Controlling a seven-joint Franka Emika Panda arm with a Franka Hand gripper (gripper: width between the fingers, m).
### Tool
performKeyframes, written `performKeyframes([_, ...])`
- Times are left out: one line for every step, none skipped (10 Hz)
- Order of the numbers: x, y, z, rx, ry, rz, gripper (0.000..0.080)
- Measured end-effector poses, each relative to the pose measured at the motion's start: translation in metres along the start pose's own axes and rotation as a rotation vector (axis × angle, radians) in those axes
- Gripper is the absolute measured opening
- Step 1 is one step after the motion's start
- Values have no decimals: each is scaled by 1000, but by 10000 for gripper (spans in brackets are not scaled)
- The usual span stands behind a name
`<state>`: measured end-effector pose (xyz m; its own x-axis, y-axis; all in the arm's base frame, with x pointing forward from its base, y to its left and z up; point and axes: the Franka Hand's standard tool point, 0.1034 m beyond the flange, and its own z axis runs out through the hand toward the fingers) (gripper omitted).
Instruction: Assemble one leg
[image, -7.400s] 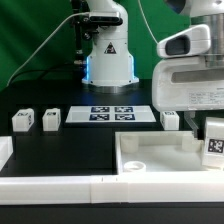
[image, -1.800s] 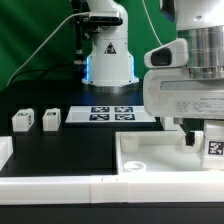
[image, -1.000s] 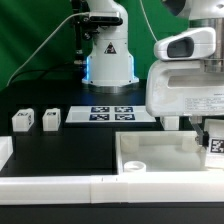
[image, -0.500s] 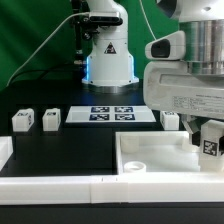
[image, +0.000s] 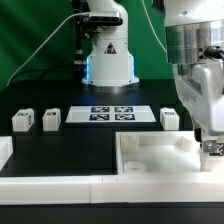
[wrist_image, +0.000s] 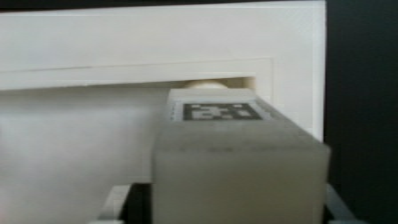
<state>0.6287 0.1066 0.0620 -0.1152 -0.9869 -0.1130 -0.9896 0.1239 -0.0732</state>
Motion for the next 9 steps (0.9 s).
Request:
performKeyframes([0,1,0,5,10,78,291])
performKeyframes([1,1,0,5,15,20,344])
performKeyframes([-1,2,1,3,16,-38,500])
performKeyframes([-7,4,1,0,13,-113,500])
performKeyframes([-14,7,2,-2,11,-192,620])
performKeyframes([-17,7,2,3,12,-375,620])
performKeyframes([-22,8,3,5,9,-517,643])
performKeyframes([-21,8,3,4,9,-628,643])
performKeyframes([-20,8,3,3,11,-711,649])
